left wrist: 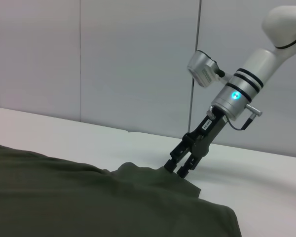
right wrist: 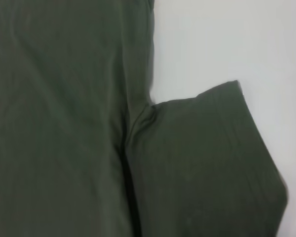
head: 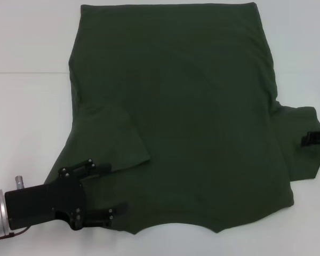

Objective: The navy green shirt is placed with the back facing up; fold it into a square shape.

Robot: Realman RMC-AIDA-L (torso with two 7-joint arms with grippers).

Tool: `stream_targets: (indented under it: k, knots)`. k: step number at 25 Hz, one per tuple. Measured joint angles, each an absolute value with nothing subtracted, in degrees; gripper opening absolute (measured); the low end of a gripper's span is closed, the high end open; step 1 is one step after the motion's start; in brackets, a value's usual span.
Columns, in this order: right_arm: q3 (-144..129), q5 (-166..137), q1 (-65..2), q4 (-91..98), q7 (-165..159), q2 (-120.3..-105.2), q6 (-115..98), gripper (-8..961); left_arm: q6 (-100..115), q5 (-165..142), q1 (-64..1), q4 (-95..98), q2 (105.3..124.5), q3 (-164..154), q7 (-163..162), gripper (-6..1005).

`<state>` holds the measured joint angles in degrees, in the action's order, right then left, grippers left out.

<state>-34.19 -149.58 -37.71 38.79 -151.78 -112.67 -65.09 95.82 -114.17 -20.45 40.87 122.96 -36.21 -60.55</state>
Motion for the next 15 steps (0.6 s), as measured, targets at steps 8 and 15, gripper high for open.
stream_targets:
  k: [8, 15]
  knots:
    - [-34.71, -149.45, -38.03, 38.44, -151.78, -112.85, -64.75, 924, 95.63, -114.17, -20.5, 40.87, 122.95, -36.21, -60.56, 937]
    - [-34.88, -149.51, -38.49, 37.75, -151.78, -113.24, -64.29, 924, 95.73, -114.17, -20.61, 40.83, 123.02, -36.21, -60.56, 938]
